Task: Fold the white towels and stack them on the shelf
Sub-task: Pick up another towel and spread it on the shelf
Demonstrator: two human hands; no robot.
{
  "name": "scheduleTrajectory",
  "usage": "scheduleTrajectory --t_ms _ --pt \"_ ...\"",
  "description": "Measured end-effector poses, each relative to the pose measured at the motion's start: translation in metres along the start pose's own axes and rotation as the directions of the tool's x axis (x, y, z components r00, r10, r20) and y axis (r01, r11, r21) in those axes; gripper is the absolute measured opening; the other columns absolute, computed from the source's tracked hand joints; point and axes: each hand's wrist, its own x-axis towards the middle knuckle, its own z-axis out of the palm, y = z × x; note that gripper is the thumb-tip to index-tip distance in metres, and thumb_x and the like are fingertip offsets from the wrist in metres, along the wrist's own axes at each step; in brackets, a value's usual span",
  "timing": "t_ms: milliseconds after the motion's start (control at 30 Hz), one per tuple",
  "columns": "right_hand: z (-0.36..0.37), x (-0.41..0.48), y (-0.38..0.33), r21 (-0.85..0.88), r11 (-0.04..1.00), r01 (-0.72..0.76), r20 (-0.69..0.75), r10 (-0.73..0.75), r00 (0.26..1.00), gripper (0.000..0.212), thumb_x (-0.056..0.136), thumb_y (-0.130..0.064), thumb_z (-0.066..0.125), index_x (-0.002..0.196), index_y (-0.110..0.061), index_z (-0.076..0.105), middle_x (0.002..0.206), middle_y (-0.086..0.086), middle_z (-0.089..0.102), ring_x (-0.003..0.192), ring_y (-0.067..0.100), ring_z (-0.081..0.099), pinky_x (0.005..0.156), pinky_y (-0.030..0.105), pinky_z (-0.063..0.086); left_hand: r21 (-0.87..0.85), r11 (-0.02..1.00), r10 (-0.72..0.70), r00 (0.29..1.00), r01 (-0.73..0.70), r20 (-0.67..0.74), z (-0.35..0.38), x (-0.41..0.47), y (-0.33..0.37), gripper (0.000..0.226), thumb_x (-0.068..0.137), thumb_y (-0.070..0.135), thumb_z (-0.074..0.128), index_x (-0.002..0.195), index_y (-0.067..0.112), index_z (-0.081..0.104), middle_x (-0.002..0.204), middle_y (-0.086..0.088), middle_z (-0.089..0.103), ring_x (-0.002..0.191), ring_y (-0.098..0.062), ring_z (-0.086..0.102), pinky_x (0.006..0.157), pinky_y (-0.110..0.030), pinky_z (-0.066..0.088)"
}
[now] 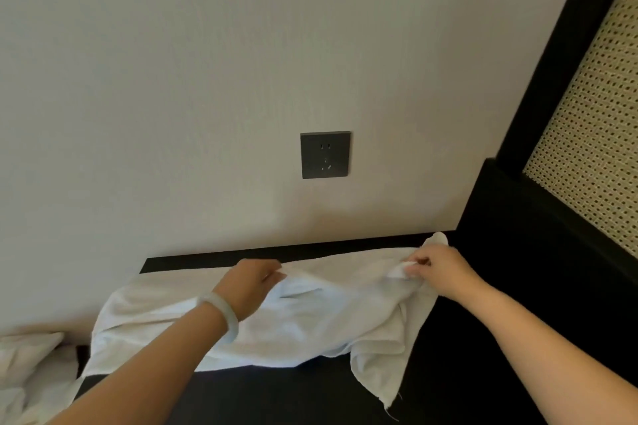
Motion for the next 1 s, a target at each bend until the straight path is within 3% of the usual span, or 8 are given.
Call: scheduleTrajectory --t_ms 100,233,300,533,700,800,900,1000 --pt "-0.031 0.004 -0.04 0.264 0.964 -0.033 -0.065 0.052 0.997 0.019 0.087 -0.016 0.075 0.078 -0.033 0.074 0.071 -0.013 0.068 0.071 0.008 0.062 0.063 0.019 0.044 0.032 0.995 0.099 0.991 -0.097 -0.092 -0.023 0.014 0.053 0.03 0.102 0.029 0.045 0.078 0.017 0.059 0.067 0.007 0.054 0.063 -0.012 0.051 0.058 -0.023 0.035" --pt "-0.054 -0.015 -0.097 0.586 0.81 0.034 0.094 -0.109 0.99 0.028 0.087 -0.006 0.073 0.111 -0.021 0.074 0.066 -0.005 0.06 0.053 0.007 0.051 0.054 0.018 0.045 -0.049 0.976 0.2 0.961 -0.213 -0.193 -0.052 0.022 0.141 0.042 0.099 0.023 0.048 0.058 0.022 0.039 0.059 0.004 0.044 0.06 -0.018 0.043 0.058 -0.033 0.036" --pt "-0.064 -0.028 -0.112 0.681 0.73 0.049 0.144 -0.2 0.969 0.022 0.088 -0.006 0.071 0.107 -0.015 0.076 0.072 0.002 0.061 0.051 0.008 0.047 0.051 0.018 0.043 -0.107 0.95 0.254 0.928 -0.292 -0.274 -0.065 0.021 0.178 0.043 0.097 0.021 0.05 0.057 0.021 0.036 0.056 0.003 0.042 0.059 -0.021 0.043 0.059 -0.036 0.038" --pt "-0.102 -0.037 -0.101 0.588 0.784 0.2 -0.344 0.018 0.939 0.019 0.091 -0.004 0.066 0.082 -0.017 0.077 0.068 0.002 0.069 0.055 0.011 0.055 0.059 0.024 0.049 -0.014 0.961 0.259 0.92 -0.275 -0.295 -0.065 0.011 0.16 0.014 0.1 0.03 0.048 0.095 0.017 0.051 0.082 -0.002 0.063 0.076 -0.023 0.058 0.07 -0.039 0.05" --pt "-0.13 -0.02 -0.09 0.766 0.572 0.292 -0.518 0.282 0.808 0.012 0.094 0.0 0.062 0.092 -0.01 0.069 0.067 0.0 0.064 0.046 0.001 0.054 0.049 0.014 0.048 0.021 0.998 0.068 0.96 -0.065 -0.273 -0.062 -0.002 0.083 0.022 0.1 0.034 0.05 0.093 0.017 0.062 0.08 0.001 0.064 0.074 -0.017 0.059 0.068 -0.028 0.048" --pt "-0.132 -0.015 -0.097 0.616 0.77 0.165 -0.562 0.282 0.777 0.018 0.09 -0.005 0.069 0.107 -0.009 0.069 0.079 0.003 0.066 0.053 0.01 0.058 0.055 0.024 0.051 -0.226 0.971 0.0 0.951 -0.074 -0.309 -0.066 -0.007 0.065 0.024 0.096 0.03 0.059 0.081 0.013 0.066 0.074 -0.003 0.066 0.065 -0.011 0.052 0.059 -0.014 0.039" --pt "-0.096 -0.027 -0.131 0.36 0.919 0.159 -0.31 -0.043 0.95 0.04 0.086 -0.001 0.073 0.11 -0.032 0.064 0.069 -0.002 0.06 0.048 0.012 0.056 0.048 0.024 0.047 -0.377 0.91 0.024 0.931 -0.171 -0.364 -0.069 -0.008 0.077 0.017 0.092 0.026 0.065 0.076 0.022 0.069 0.065 0.007 0.065 0.059 0.001 0.053 0.058 -0.009 0.038" --pt "-0.051 -0.039 -0.157 0.346 0.911 0.223 0.045 -0.254 0.966 0.049 0.084 0.0 0.074 0.114 -0.036 0.063 0.065 0.0 0.056 0.048 0.01 0.057 0.049 0.022 0.046 -0.446 0.847 0.123 0.923 -0.289 -0.365 -0.069 -0.008 0.105 0.013 0.09 0.022 0.068 0.078 0.021 0.072 0.063 0.011 0.065 0.06 0.004 0.055 0.06 -0.009 0.041"
